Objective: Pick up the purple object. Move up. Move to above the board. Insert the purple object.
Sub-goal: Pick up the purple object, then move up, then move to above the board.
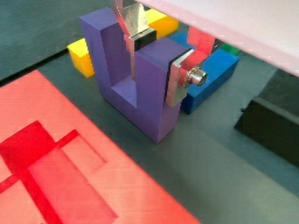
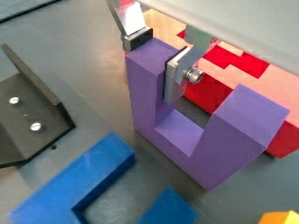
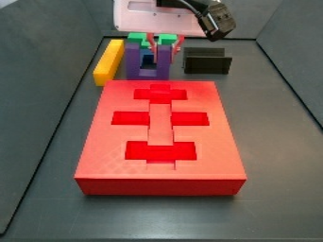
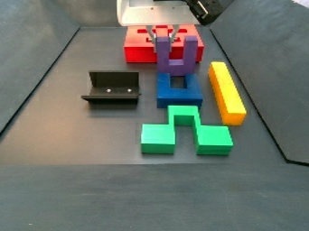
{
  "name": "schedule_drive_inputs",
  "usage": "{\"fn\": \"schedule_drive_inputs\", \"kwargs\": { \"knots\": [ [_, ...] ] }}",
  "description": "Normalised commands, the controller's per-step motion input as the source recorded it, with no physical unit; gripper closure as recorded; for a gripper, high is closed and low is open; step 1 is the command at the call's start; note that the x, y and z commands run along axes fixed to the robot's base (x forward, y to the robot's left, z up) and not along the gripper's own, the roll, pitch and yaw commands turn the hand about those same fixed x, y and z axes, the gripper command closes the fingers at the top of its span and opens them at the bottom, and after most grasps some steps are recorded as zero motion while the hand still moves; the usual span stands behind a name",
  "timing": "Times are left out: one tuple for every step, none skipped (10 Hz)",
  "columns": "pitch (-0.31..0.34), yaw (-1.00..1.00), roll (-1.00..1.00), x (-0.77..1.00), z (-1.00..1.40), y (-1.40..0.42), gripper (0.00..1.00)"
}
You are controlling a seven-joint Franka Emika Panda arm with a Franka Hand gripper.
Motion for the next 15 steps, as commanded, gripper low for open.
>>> {"fn": "schedule_drive_inputs", "kwargs": {
  "knots": [
    [0.0, 0.0, 0.0, 0.0, 0.0, 0.0, 1.0],
    [0.0, 0.0, 0.0, 0.0, 0.0, 0.0, 1.0],
    [0.0, 0.0, 0.0, 0.0, 0.0, 0.0, 1.0],
    [0.0, 0.0, 0.0, 0.0, 0.0, 0.0, 1.0],
    [0.0, 0.0, 0.0, 0.0, 0.0, 0.0, 1.0],
    [0.0, 0.0, 0.0, 0.0, 0.0, 0.0, 1.0],
    [0.0, 0.0, 0.0, 0.0, 0.0, 0.0, 1.0],
    [0.0, 0.0, 0.0, 0.0, 0.83, 0.0, 1.0],
    [0.041, -0.04, -0.01, -0.07, 0.75, -0.07, 1.0],
    [0.033, -0.04, -0.04, -0.08, 0.46, -0.06, 1.0],
    [0.015, -0.02, -0.06, -0.05, 0.27, -0.03, 1.0],
    [0.0, 0.0, 0.0, 0.0, 1.4, 0.0, 1.0],
    [0.03, 0.0, 0.01, -0.02, 1.4, 0.0, 1.0],
    [0.026, 0.0, -0.02, -0.04, 1.4, 0.0, 1.0],
    [0.034, -0.01, -0.04, 0.03, 1.4, 0.01, 1.0]
  ]
}}
